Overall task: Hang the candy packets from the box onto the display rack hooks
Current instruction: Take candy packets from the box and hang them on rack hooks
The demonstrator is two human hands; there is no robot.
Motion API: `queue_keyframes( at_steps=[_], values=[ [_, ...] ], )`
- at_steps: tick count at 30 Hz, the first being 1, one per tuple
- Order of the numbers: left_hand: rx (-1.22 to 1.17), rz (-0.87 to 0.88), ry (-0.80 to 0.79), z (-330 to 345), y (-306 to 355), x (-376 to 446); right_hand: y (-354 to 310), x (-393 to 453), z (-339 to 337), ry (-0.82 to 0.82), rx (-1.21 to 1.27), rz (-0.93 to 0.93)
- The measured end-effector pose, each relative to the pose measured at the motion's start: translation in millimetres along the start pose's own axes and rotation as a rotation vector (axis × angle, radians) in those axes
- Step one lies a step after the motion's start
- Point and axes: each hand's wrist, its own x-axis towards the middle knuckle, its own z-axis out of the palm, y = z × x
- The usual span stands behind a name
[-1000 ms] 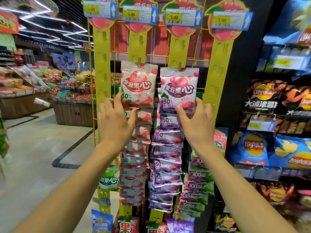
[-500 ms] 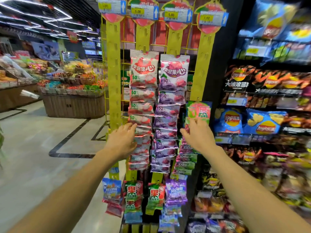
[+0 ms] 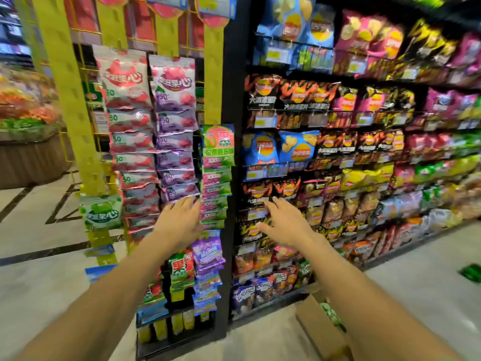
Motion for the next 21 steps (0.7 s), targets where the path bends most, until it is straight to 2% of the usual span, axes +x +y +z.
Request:
queue_keyframes(
  at_steps=[4,10,15,21],
  values=[
    [0.012,0.164,0.002,0.6,86.6,39.9,70.6,-35.9,-5.5,0.001,0.004,0.118],
    [0.003,0.383,0.008,4.7,238.0,97.4,215.7,-100.3,-3.8,-0.008,-0.011,0.383],
    [0.014,0.510,-0.047,11.4,377.6,132.4,340.8,-158.1,-2.6,-0.020,-0.008,0.569],
    [0.010,0.577,-0.093,14.0,525.6,170.9,465.8,-216.1,-16.3,-0.054,0.038,0.693]
  ],
)
